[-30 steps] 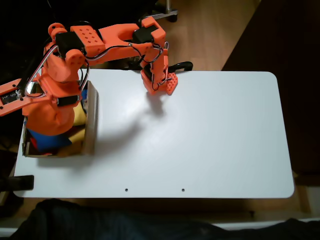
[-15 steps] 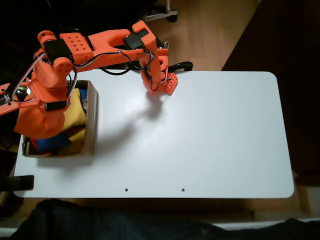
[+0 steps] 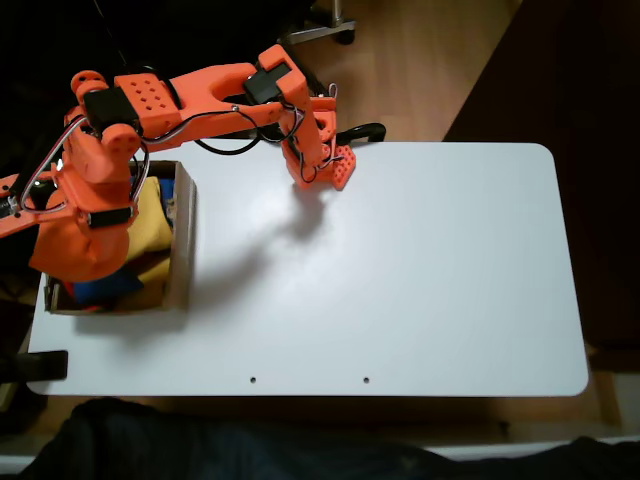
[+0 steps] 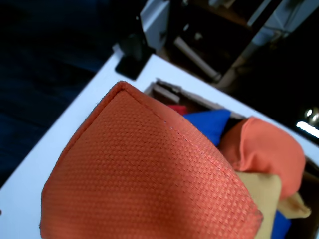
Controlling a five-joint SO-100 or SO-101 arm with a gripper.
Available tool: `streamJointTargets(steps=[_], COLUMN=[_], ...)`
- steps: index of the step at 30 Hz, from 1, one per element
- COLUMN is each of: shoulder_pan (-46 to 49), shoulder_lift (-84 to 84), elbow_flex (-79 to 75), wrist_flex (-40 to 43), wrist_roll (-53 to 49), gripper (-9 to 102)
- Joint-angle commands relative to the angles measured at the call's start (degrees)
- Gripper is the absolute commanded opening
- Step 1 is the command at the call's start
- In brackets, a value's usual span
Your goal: Grasp a bag and put it in the box.
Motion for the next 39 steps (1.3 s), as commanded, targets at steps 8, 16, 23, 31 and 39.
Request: streamJointTargets(steps=[8,16,23,31,39], shoulder_pan=[0.44,-0.09,-0.53,-0.44,-0.18], shoulder_lift=[1.49,1.85,2.55,2.46,1.67], elbow_flex=[-4.04,-3.25,-3.16,-3.16,-3.16], wrist_flex=[-1.41,-1.41,-1.14,-0.7,-0.97], wrist_roll=[2.2,3.69,6.59,7.47,8.61], gripper=[38,44,51,59,66])
